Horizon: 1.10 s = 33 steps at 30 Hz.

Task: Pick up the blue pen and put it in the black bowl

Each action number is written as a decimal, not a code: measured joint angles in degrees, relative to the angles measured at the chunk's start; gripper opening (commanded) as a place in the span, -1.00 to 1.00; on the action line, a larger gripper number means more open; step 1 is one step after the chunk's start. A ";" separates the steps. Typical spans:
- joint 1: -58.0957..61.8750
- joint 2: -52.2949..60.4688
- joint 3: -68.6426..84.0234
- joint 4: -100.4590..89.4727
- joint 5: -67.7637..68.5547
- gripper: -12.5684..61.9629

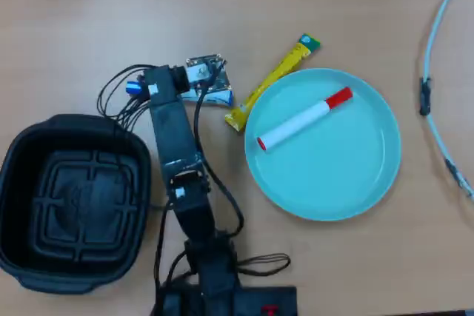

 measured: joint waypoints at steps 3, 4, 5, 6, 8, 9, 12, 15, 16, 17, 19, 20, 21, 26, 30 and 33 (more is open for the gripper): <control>0.00 -2.20 -1.76 0.18 0.62 -0.03; 0.00 -2.64 -2.55 0.18 0.62 -0.03; 0.00 -2.99 -3.16 0.26 0.62 -0.03; 0.00 -3.34 -3.87 0.26 0.62 -0.03; 0.00 -4.39 -5.54 0.35 0.62 -0.03; -0.09 -4.66 -5.71 0.35 0.53 -0.02; -0.18 -5.01 -5.71 0.35 0.62 -0.01; -0.09 -5.01 -5.71 0.35 0.62 -0.01; -0.09 -5.01 -5.71 0.35 0.62 -0.01; -0.09 -5.01 -5.71 0.35 0.62 0.00; -0.09 -5.10 -5.71 0.35 0.70 0.00; -0.09 -5.45 -5.71 0.35 0.70 0.01; -0.09 -5.98 -5.71 0.35 0.70 0.04; -0.09 -7.03 -5.80 0.35 0.70 0.35; -0.09 -9.32 -5.71 0.35 0.70 0.37; 0.09 -9.58 -5.71 0.35 0.70 0.37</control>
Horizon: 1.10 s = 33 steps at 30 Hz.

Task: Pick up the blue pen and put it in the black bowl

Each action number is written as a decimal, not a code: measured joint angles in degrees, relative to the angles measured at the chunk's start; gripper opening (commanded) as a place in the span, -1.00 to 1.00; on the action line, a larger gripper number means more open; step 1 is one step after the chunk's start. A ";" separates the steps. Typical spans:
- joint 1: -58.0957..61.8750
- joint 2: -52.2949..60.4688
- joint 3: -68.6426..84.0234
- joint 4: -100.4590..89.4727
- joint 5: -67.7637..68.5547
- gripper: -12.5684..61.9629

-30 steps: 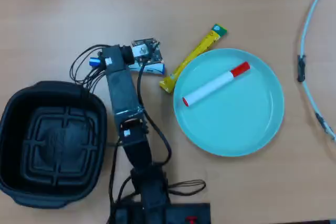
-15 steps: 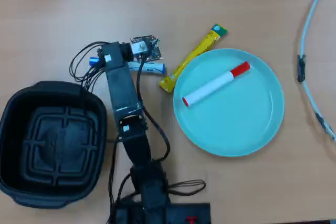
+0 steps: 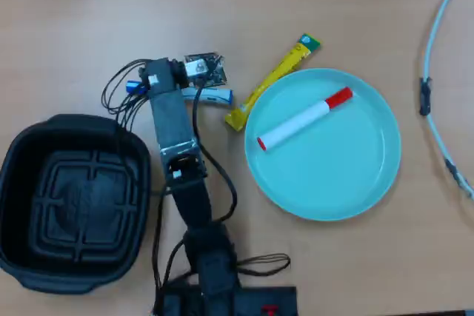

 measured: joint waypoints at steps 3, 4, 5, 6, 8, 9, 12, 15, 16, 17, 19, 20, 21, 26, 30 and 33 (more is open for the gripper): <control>0.00 -1.32 -0.18 0.00 0.09 0.37; 0.00 -2.11 -1.05 0.00 0.62 0.37; 0.00 -2.90 -1.93 0.00 1.23 0.37; 0.09 -3.52 -2.55 0.00 1.93 0.37; 0.09 -4.13 -2.90 0.00 3.60 0.37; 0.09 -4.31 -2.90 0.00 4.48 0.37; 0.35 -4.66 -2.90 0.00 5.80 0.37; 0.44 -5.98 -2.90 0.00 6.06 0.37; 0.53 -6.33 -2.90 0.00 6.06 0.37; 0.70 -6.59 -2.90 0.00 6.06 0.37; 0.88 -7.03 -2.90 0.00 6.06 0.37; 0.88 -7.47 -2.90 0.00 6.06 0.37; 0.97 -8.26 -3.08 0.00 6.33 0.37; 1.49 -9.58 -4.39 0.53 6.33 0.37; 1.49 -10.55 -5.27 0.97 6.42 0.37; 1.49 -10.99 -5.36 1.23 6.33 0.37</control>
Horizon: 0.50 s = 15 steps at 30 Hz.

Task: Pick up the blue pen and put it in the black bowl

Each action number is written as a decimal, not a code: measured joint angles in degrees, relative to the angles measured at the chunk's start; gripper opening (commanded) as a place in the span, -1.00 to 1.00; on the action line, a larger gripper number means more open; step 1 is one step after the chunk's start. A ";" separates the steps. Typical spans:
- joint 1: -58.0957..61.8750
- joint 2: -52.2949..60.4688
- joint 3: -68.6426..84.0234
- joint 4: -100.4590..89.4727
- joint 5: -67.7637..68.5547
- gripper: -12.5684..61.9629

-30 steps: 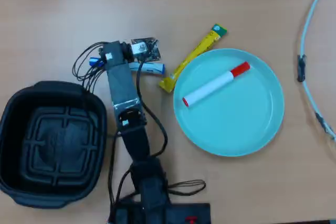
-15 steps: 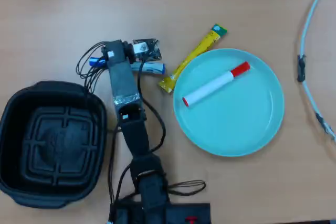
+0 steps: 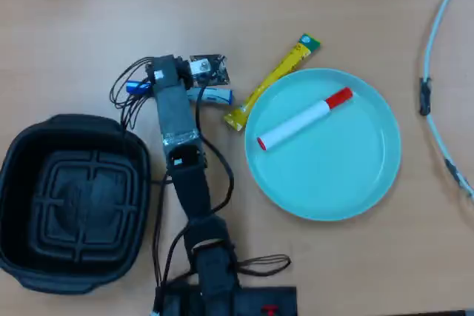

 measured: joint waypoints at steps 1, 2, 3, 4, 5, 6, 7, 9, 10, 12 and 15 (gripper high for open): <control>0.00 -0.09 0.00 0.00 0.09 0.37; 0.00 -0.18 -0.09 0.09 0.09 0.37; 0.00 -0.26 -0.09 0.26 0.00 0.37; 0.00 -0.35 -0.26 0.44 0.00 0.35; 0.00 -0.44 -0.44 0.44 0.00 0.32; 0.00 -0.44 -0.44 0.53 0.00 0.25; 0.00 -0.44 -0.44 0.62 0.00 0.15; 0.00 -0.44 -0.44 0.79 0.00 -0.08; 0.09 -0.53 -0.44 0.88 0.00 -0.21; 0.09 -0.53 -0.44 0.88 0.00 -0.47; 0.18 -0.53 -0.62 0.62 0.00 -0.85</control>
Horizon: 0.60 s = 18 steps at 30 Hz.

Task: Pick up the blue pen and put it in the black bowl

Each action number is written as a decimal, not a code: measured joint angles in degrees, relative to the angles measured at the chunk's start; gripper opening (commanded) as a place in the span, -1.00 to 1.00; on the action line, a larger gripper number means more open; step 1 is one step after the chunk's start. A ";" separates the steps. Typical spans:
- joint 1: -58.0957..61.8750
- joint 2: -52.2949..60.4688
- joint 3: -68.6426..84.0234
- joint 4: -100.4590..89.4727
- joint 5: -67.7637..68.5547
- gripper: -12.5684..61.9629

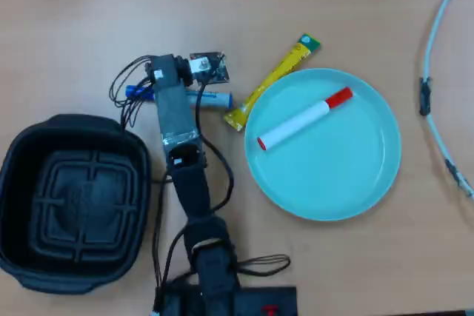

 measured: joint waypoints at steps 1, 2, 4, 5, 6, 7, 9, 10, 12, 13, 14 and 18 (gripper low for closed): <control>0.00 -0.09 0.00 0.00 0.00 -0.91; 0.09 -0.09 0.00 0.09 0.00 -0.88; 0.09 -0.18 0.00 0.09 0.00 -0.84; 0.09 -0.18 0.00 0.09 -0.09 -0.84; 0.09 -0.18 0.00 0.09 -0.09 -0.84; 0.09 -0.18 0.00 0.09 0.00 -0.84; 0.09 -0.18 0.00 0.09 0.00 -0.84; 0.09 -0.18 0.00 0.09 0.00 -0.84; 0.09 -0.18 0.00 0.09 -0.09 -0.84; 0.00 -0.18 0.00 0.09 -0.09 -0.84; 0.00 -0.18 0.00 0.09 -0.09 -0.84; -0.70 -0.18 -0.18 0.09 -0.09 -0.84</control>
